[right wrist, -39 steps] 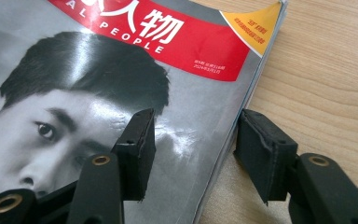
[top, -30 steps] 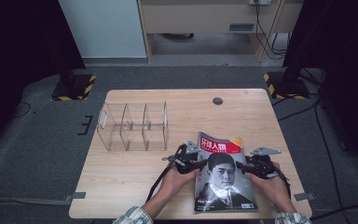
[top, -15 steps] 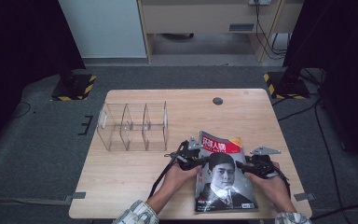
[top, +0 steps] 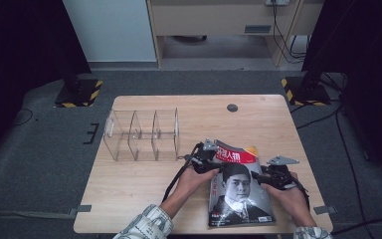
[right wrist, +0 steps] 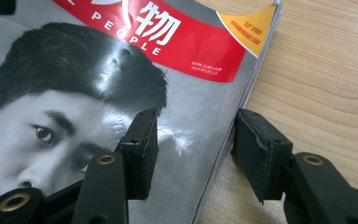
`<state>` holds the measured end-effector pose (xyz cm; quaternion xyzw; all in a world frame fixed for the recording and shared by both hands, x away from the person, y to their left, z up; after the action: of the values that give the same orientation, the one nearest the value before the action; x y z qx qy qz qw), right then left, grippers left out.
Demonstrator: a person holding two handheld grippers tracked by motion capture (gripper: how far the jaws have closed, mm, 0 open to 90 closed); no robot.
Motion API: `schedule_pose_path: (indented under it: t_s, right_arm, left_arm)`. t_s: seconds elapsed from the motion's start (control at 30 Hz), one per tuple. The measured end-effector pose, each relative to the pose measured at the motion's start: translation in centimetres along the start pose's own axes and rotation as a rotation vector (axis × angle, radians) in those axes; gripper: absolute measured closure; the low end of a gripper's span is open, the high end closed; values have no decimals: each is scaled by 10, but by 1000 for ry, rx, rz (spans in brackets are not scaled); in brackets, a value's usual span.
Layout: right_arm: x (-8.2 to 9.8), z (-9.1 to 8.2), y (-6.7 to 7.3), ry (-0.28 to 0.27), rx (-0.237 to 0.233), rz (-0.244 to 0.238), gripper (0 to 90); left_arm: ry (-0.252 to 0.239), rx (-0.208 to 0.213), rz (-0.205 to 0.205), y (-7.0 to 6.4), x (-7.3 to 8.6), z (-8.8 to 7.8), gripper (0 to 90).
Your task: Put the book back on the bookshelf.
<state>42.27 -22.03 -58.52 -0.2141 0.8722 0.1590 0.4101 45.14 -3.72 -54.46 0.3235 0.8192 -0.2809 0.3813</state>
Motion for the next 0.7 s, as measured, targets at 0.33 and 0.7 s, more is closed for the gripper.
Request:
schedule_pose_path:
  t_s: [0.33,0.7]
  right_arm:
    - [0,0,0,-1,-4,-5,500]
    - [0,1,0,-7,-8,-8,501]
  left_arm:
    - [24,-2,57,0,-12,13,442]
    - [50,9,72,-1,-26,26,498]
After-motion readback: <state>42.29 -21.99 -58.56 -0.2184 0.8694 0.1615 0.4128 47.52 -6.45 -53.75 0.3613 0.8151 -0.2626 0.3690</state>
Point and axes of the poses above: each handheld gripper's, and its own axes: z roughly forward along the jaws, x roughly out of its underside, y roughly to its left, the point moved 8 cm from there along z, roughly forward along the jaws, and after that the axes turned 5 degrees about -y, right-handed, at the moved point
